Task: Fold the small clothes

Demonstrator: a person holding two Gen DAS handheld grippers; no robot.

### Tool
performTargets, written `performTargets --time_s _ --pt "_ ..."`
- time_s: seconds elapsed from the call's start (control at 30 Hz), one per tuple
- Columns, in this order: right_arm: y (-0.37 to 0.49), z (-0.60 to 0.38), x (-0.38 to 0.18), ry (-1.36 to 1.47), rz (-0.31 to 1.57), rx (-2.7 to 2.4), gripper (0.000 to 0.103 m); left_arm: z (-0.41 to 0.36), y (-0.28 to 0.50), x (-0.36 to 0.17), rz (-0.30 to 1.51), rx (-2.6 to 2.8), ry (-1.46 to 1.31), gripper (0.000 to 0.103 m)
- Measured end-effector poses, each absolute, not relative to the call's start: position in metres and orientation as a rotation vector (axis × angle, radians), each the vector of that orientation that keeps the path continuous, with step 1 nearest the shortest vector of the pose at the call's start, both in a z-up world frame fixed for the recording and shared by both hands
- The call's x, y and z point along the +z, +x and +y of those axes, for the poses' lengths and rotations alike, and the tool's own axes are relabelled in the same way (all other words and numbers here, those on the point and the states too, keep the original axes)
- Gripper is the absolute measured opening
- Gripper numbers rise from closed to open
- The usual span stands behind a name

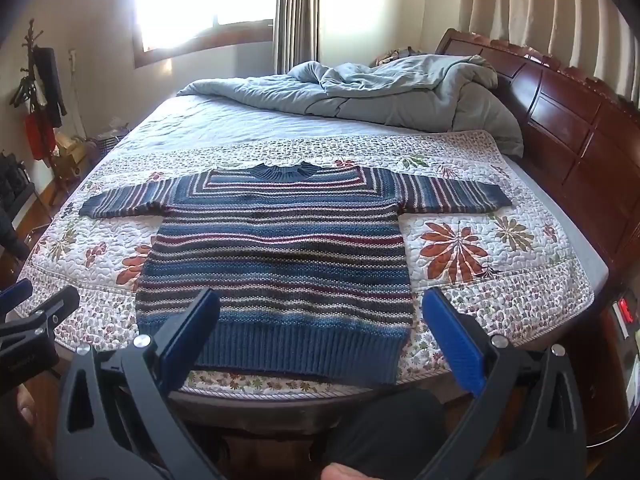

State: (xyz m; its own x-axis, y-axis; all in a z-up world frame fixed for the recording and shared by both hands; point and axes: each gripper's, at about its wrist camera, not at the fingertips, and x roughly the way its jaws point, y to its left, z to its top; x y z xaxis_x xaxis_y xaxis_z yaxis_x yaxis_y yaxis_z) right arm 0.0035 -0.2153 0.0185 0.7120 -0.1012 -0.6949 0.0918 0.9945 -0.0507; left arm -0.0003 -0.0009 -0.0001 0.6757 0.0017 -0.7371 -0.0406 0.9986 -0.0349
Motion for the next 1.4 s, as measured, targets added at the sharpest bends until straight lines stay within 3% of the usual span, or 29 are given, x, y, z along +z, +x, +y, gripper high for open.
performTargets --time_s 1.4 --pt "0.0015 -0.2170 0.0136 -0.005 0.779 -0.102 0.101 0.0027 0.0007 0.0012 0.826 0.027 -0.045 0.099"
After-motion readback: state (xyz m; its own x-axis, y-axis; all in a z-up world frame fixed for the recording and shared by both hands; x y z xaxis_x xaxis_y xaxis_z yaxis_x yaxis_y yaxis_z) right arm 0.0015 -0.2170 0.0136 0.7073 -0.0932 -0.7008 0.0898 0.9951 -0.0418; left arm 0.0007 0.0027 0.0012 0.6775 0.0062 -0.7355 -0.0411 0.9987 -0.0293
